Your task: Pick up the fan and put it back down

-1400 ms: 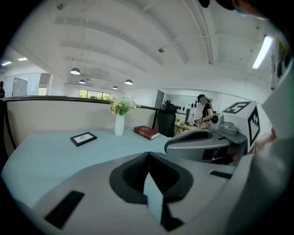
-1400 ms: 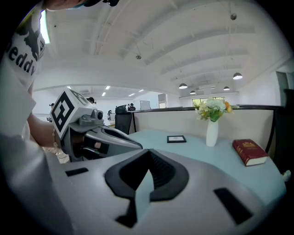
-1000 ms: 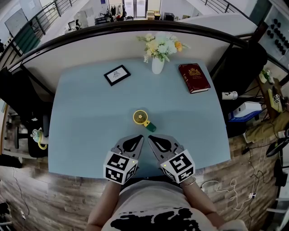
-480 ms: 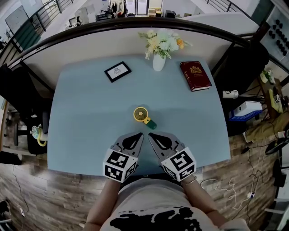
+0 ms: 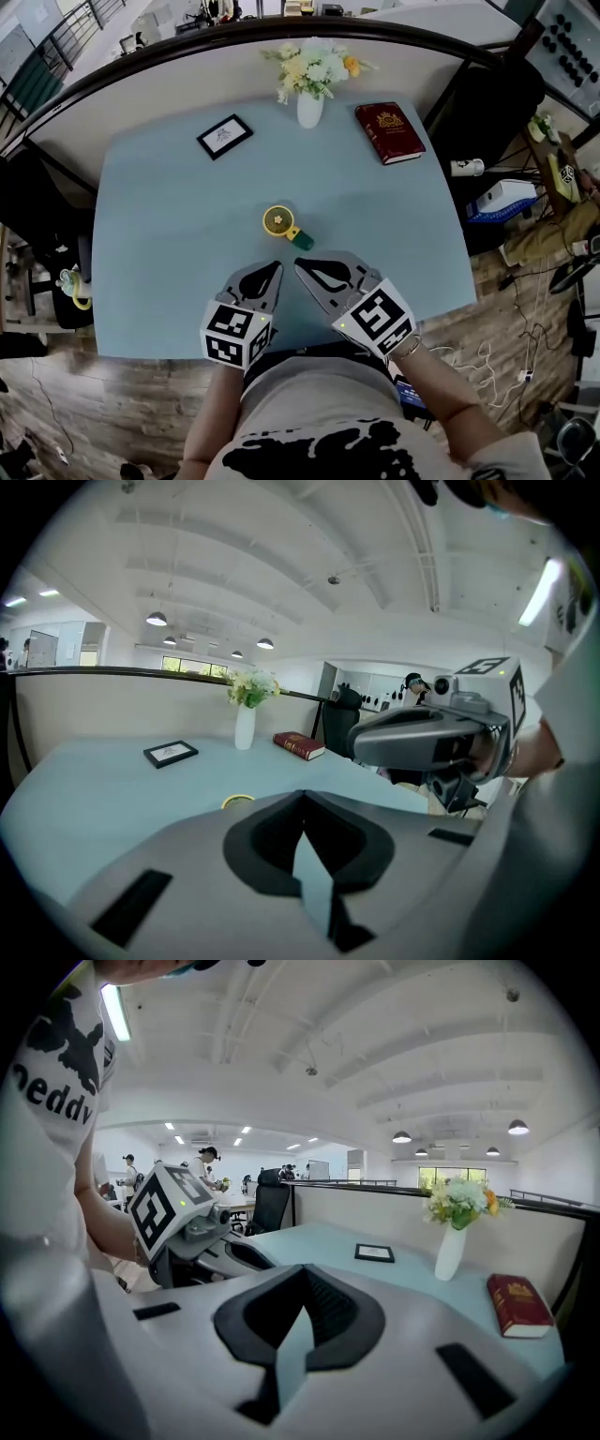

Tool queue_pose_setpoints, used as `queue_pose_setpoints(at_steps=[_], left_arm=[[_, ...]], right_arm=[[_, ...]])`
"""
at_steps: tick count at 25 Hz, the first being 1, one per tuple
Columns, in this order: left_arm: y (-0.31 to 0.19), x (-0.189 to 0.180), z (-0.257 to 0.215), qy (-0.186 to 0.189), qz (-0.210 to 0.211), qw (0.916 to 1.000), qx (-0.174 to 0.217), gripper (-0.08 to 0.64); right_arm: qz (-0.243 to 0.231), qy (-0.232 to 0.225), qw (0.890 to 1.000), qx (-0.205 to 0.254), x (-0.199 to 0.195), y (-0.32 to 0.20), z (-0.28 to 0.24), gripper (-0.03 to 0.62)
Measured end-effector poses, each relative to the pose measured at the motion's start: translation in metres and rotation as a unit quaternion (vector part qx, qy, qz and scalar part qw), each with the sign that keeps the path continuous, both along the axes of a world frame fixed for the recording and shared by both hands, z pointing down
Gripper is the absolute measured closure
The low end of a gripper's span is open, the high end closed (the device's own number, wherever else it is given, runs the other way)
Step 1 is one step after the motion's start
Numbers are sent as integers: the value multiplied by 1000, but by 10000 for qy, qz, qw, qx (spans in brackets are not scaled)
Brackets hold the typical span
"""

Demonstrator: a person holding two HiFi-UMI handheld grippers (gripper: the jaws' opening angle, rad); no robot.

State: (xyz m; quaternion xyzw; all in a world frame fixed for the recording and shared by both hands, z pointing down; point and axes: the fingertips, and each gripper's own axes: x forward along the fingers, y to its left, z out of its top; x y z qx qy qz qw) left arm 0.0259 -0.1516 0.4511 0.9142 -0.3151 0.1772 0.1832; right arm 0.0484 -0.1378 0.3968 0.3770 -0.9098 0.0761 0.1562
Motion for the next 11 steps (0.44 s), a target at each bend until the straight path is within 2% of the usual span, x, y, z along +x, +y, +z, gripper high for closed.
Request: queue_pose_setpoints(at_steps=[11], left_arm=[[-6,-4,-2,104,-167,9998,70,549]], right_arm=[[-513,454,9976,-24,-5,8,4,591]])
